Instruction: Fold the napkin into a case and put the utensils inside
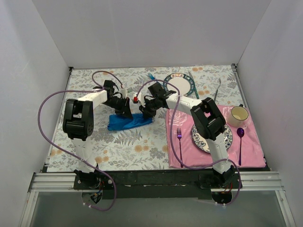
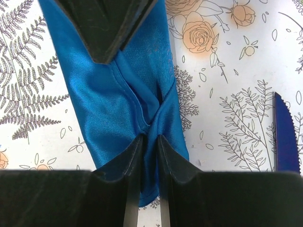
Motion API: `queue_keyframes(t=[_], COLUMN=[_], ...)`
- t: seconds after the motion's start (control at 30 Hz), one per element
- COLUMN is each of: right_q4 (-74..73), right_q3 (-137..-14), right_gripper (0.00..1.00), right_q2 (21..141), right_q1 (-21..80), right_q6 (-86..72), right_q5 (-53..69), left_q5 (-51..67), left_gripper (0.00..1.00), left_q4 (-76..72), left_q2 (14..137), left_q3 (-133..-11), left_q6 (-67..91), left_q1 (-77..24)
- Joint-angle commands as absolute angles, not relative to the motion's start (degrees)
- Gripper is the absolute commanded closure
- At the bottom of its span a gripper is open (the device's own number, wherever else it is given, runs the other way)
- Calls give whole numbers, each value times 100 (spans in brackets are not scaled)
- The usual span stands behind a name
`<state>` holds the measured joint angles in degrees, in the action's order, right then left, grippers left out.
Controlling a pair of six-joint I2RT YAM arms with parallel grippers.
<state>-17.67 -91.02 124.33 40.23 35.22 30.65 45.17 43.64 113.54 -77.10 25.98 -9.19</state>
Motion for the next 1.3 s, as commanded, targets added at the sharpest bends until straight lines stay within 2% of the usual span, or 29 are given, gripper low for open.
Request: queue_keyframes(t=[0.0, 0.23, 0.53, 0.73, 0.77, 0.9, 1.07, 1.17, 1.23, 1.27], right_q4=[-1608, -1582, -2074, -1881, -1803, -1644, -1678, -1906, -1855, -1654], right_q3=[-9000, -9035, -9650, -9581, -9493, -9343, -9483, -9790, -9826, -9817], right_gripper=[75, 72, 51, 38, 31, 19, 17, 17, 21, 27], right_q2=[12349, 12349, 12156, 11822, 11786, 11777, 12058, 12304, 12375, 12401], right_q1=[4025, 4017, 3973, 3929, 3955, 4131, 4140, 4052, 4008, 3956], right_q6=[3726, 3832, 3498, 3182, 3173, 3409, 3480, 3419, 3279, 3017], right_q5=[3252, 3305, 3489, 3332, 3261, 2708, 2505, 3117, 3312, 3531], left_q5=[4737, 4667, 4403, 4412, 4456, 4517, 4526, 4553, 4535, 4518], left_gripper=[100, 100, 100, 100, 100, 100, 100, 100, 100, 100], left_q4=[4254, 4122, 4113, 4219, 4219, 4297, 4394, 4447, 4456, 4456], left_q2=[11127, 11548, 11821, 12041, 12067, 12155, 12182, 12190, 12182, 12182], left_q3=[-8015, -7963, -7743, -7848, -7857, -7954, -8077, -8139, -8156, -8148], left_q6=[2637, 2628, 2575, 2637, 2672, 2698, 2663, 2672, 2663, 2654], left_q1=[-940, -940, -932, -914, -905, -896, -888, -888, -888, -888])
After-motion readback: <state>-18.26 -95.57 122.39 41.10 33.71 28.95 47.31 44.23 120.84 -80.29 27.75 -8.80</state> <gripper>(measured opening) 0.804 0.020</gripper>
